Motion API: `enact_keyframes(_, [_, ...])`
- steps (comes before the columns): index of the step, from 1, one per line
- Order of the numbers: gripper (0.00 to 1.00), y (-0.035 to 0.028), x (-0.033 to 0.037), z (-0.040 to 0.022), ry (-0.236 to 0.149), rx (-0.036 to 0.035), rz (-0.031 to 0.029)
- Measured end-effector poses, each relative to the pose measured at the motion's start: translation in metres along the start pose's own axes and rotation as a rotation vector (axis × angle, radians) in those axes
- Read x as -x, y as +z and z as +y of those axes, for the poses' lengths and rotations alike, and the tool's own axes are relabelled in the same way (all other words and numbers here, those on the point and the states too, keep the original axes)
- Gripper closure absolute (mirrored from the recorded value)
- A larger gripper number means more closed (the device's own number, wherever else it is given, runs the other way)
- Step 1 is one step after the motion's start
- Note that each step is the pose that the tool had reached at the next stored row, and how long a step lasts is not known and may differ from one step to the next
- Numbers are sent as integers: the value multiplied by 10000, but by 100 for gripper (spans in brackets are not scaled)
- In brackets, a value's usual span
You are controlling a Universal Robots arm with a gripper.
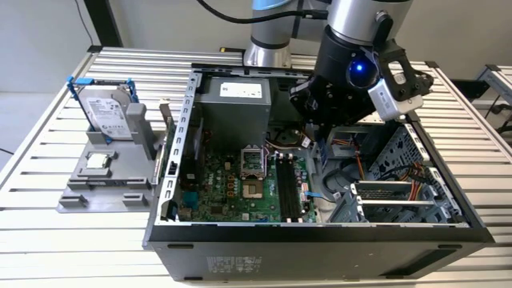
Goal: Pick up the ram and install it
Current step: 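Insert the ram into the slot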
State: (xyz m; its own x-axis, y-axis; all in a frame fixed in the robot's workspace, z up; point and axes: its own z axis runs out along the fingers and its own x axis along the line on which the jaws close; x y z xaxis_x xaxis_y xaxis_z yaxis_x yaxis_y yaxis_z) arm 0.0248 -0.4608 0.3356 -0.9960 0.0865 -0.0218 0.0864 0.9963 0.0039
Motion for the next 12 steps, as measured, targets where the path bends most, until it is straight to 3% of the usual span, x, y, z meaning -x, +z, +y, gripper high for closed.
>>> enact_keyframes(3, [100,43,-1,0,8,2,-16])
enact_keyframes(10, [100,49,-1,0,8,1,-18])
enact_keyframes(12, [100,98,-6,-1,9,1,-18])
